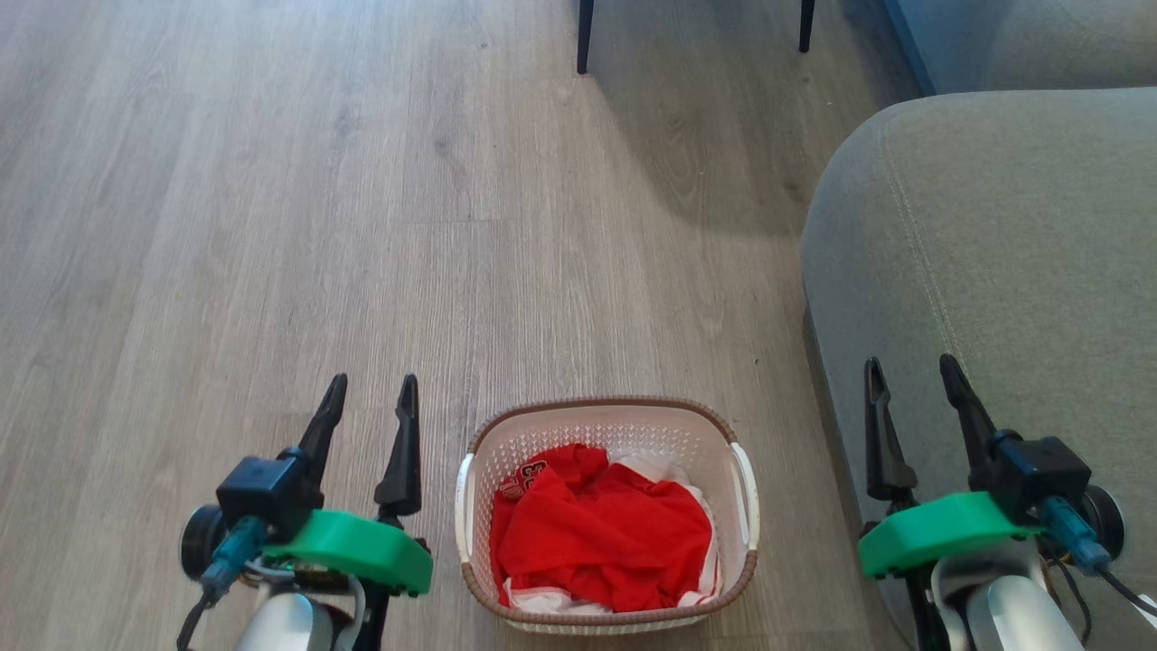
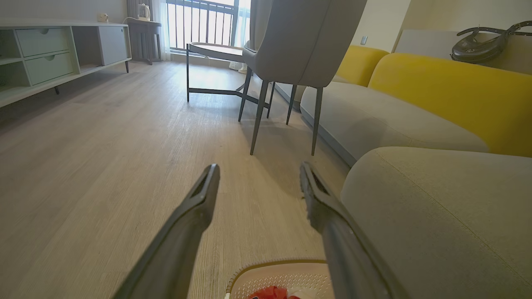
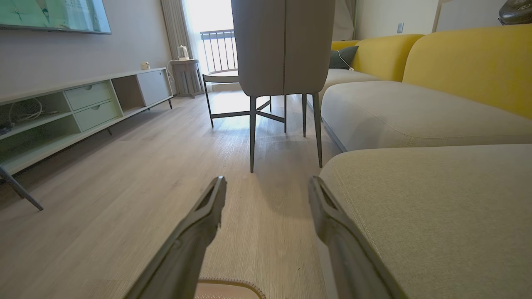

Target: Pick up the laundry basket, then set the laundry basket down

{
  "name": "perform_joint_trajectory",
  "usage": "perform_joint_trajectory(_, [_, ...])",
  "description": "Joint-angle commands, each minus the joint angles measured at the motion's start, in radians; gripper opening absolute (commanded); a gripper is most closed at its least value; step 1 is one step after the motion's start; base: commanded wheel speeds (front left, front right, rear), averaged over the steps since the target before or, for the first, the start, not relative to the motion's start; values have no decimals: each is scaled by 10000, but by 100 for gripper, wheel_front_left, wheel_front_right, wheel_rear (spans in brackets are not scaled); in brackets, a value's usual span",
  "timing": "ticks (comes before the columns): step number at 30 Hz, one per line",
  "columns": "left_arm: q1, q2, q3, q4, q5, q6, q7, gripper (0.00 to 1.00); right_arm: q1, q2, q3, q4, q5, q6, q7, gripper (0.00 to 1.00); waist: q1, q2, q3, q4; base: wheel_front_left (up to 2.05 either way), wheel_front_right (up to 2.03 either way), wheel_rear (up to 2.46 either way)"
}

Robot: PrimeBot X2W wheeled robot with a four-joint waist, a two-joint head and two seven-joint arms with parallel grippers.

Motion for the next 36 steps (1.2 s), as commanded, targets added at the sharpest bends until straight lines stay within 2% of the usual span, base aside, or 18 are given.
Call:
perform_joint_trajectory(1, [-362,-18,299,-271,-49,-21,-51,100,-314,-9,165,-313,37,69,-76,100,0,0,-4,0,0,0,0])
perform_joint_trajectory(29, [-355,-18,245,-151,-159,23,-51,100,-337,-9,212,-221,55,69,-76,100,0,0,53,3,0,0,0])
perform_joint_trajectory(30, [1,0,-30,124,-148,7,0,0,-13,2,8,60,2,0,0,0,0,0,53,4,0,0,0])
perform_joint_trajectory(34, [283,6,-34,764,-180,6,6,0,191,9,92,693,18,0,9,0,0,0,55,3,0,0,0])
perform_joint_trajectory(36, [271,18,19,745,-510,-10,70,0,186,-8,76,687,375,2,66,0,0,0,53,-5,0,0,0])
